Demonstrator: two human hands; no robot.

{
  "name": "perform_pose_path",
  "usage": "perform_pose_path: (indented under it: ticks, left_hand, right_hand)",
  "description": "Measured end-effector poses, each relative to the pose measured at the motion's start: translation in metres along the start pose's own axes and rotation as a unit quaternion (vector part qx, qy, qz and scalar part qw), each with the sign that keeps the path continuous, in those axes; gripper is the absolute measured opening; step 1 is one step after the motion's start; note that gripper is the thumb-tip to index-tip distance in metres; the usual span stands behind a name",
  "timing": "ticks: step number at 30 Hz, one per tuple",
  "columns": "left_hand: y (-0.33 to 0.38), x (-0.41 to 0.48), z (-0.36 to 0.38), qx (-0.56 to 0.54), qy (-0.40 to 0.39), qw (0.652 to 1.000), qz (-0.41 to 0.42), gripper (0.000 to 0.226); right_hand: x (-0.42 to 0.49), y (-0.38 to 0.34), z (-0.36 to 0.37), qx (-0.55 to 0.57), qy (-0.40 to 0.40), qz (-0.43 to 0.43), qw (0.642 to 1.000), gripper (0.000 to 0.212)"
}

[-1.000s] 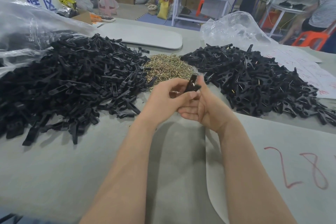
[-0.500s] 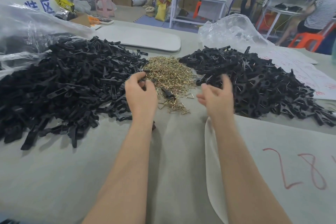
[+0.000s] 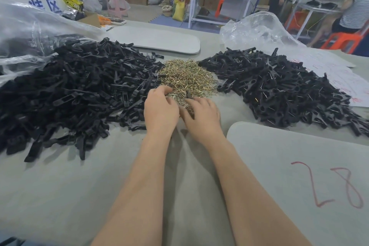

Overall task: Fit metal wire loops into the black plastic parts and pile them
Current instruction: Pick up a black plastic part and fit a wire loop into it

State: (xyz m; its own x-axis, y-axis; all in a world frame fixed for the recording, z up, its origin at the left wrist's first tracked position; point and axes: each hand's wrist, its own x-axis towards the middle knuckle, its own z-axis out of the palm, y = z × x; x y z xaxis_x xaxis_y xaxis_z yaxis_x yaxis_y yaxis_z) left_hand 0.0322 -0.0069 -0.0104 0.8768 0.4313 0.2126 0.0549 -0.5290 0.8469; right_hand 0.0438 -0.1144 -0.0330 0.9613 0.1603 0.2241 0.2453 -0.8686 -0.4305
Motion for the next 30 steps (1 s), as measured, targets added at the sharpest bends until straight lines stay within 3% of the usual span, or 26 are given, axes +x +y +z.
perform_pose_path:
  ticks: [4,7,12,20,22,24,25,27,29,30]
  left_hand:
    - [0.004,0.001,-0.001,-0.125,-0.063,0.990,-0.002,0.025]
    - [0.006,0.001,-0.005,-0.235,-0.102,0.966,-0.038,0.013]
    - [0.003,0.005,-0.012,-0.313,-0.084,0.941,-0.097,0.004]
    - [0.010,-0.003,-0.016,-0.288,-0.232,0.916,-0.156,0.030]
    - [0.009,-0.001,-0.016,-0.295,-0.212,0.920,-0.148,0.032]
    - [0.008,0.002,-0.018,-0.348,-0.141,0.914,-0.155,0.030]
    - [0.009,0.003,-0.020,-0.388,-0.095,0.903,-0.157,0.029]
    - [0.010,0.006,-0.023,-0.459,-0.013,0.875,-0.153,0.022]
    - [0.010,0.006,-0.024,-0.500,0.028,0.853,-0.149,0.016]
    - [0.010,0.006,-0.024,-0.508,0.035,0.848,-0.149,0.014]
  right_hand:
    - [-0.002,-0.005,-0.015,0.214,0.066,-0.045,0.974,0.020]
    - [-0.005,-0.008,-0.025,0.330,0.042,-0.024,0.943,0.028]
    - [-0.006,-0.016,-0.027,0.331,0.062,-0.033,0.941,0.028]
    - [-0.006,-0.016,-0.031,0.378,0.048,-0.019,0.924,0.029]
    - [-0.006,-0.015,-0.033,0.344,0.057,-0.019,0.937,0.025]
    - [-0.008,-0.016,-0.037,0.285,0.066,-0.017,0.956,0.020]
    - [-0.010,-0.018,-0.039,0.263,0.038,-0.021,0.964,0.025]
    - [-0.016,-0.025,-0.038,0.212,-0.101,-0.049,0.971,0.041]
    - [-0.022,-0.035,-0.028,0.089,-0.230,-0.098,0.964,0.047]
    - [-0.024,-0.038,-0.022,0.037,-0.244,-0.120,0.962,0.044]
